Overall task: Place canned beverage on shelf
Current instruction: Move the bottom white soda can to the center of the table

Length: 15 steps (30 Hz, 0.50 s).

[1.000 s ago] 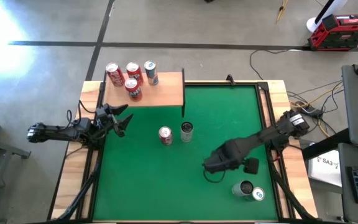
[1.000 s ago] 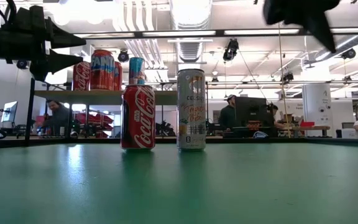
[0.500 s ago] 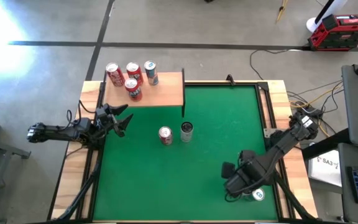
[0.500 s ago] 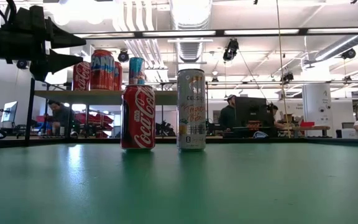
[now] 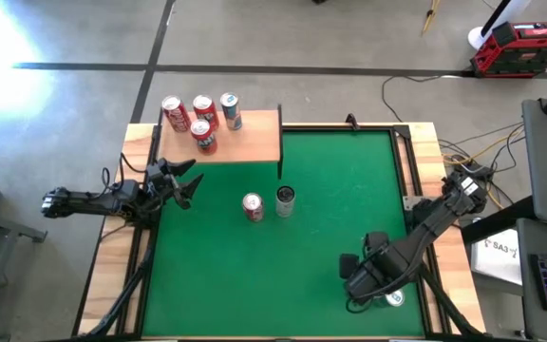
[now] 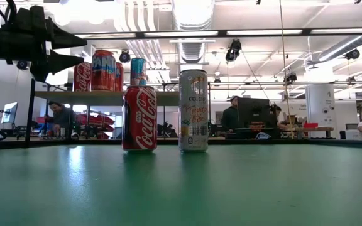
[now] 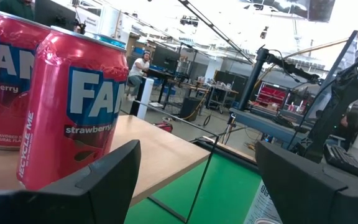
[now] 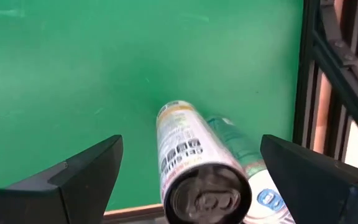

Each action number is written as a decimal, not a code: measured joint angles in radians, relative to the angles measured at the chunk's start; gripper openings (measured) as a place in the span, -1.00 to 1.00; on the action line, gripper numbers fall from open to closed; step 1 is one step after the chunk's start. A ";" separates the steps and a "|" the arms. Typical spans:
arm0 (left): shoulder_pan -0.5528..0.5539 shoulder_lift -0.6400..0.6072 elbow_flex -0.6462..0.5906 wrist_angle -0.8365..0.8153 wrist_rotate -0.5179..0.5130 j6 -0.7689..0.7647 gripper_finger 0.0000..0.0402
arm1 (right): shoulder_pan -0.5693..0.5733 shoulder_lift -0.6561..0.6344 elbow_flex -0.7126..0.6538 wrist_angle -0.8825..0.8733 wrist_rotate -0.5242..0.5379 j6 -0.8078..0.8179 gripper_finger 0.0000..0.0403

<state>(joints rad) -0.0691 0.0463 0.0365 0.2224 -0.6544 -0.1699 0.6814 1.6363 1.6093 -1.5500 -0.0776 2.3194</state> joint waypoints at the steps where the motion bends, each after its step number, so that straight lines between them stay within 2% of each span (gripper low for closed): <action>1: 0.000 0.000 0.000 0.000 0.000 0.000 0.50 | 0.007 0.000 0.000 0.011 0.000 0.009 0.85; 15: 0.000 0.000 0.000 0.000 0.000 0.000 0.50 | 0.147 0.065 -0.005 0.114 0.054 0.204 0.85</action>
<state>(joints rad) -0.0689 0.0463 0.0364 0.2226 -0.6544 -0.1699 0.8282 1.7012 1.6043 -1.4364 -0.0241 2.5239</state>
